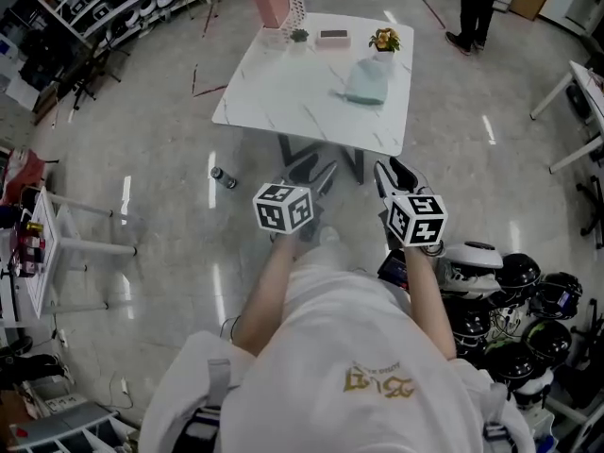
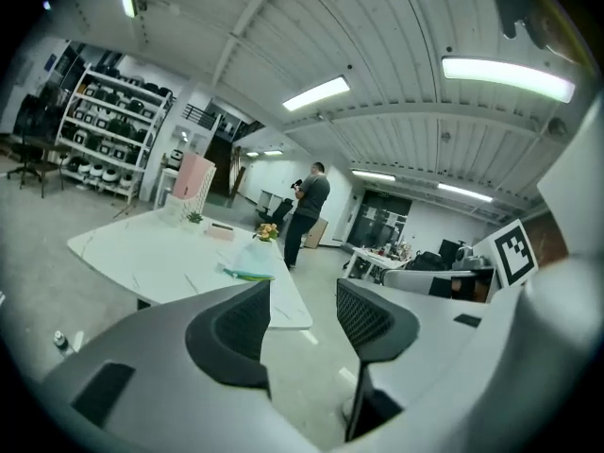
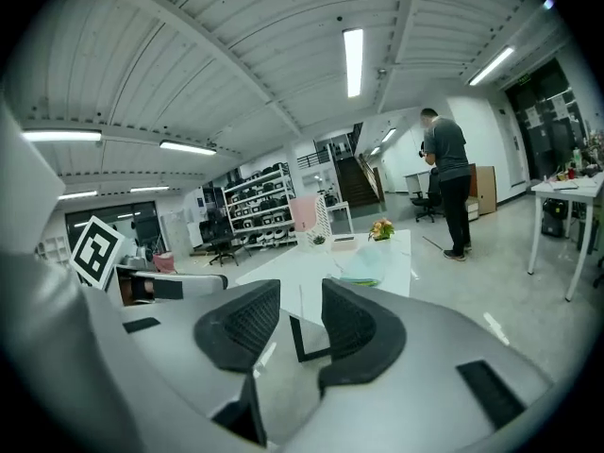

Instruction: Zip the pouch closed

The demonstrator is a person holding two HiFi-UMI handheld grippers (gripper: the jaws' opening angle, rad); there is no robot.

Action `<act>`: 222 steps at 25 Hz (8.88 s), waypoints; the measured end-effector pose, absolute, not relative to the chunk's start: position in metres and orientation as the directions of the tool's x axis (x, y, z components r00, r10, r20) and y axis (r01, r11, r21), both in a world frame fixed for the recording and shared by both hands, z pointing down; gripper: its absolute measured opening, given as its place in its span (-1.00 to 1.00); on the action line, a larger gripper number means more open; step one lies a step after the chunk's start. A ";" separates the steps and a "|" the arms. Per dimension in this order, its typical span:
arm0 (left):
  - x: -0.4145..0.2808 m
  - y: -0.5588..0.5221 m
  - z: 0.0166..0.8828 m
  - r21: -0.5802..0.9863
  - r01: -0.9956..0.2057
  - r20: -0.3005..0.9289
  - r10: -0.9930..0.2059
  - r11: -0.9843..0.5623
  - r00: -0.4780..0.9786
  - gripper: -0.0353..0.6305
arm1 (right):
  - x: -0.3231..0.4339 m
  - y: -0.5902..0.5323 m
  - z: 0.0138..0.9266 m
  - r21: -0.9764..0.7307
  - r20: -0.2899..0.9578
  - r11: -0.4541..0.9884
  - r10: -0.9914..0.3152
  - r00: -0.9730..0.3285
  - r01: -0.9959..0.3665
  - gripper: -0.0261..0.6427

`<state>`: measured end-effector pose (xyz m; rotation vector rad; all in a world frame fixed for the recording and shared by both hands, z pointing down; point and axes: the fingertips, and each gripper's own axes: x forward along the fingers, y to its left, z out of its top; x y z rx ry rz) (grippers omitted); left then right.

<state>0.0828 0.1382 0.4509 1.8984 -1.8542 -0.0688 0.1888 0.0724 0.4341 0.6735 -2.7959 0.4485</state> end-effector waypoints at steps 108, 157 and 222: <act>-0.072 -0.141 0.672 0.049 -0.358 0.876 -0.132 -0.932 0.464 -0.79 | -0.062 -0.142 0.667 -0.016 0.784 0.629 -0.475 -0.400 -0.777 -0.87; -0.096 -0.132 0.667 0.061 -0.457 0.884 -0.164 -0.888 0.438 -0.80 | -0.006 -0.150 0.668 0.038 0.830 0.622 -0.456 -0.322 -0.782 -0.87; -0.065 -0.050 0.458 0.268 -0.921 0.360 -0.858 -0.282 0.367 -0.84 | 0.048 -0.069 0.470 -0.206 0.412 0.622 -0.645 -0.644 -0.755 -0.89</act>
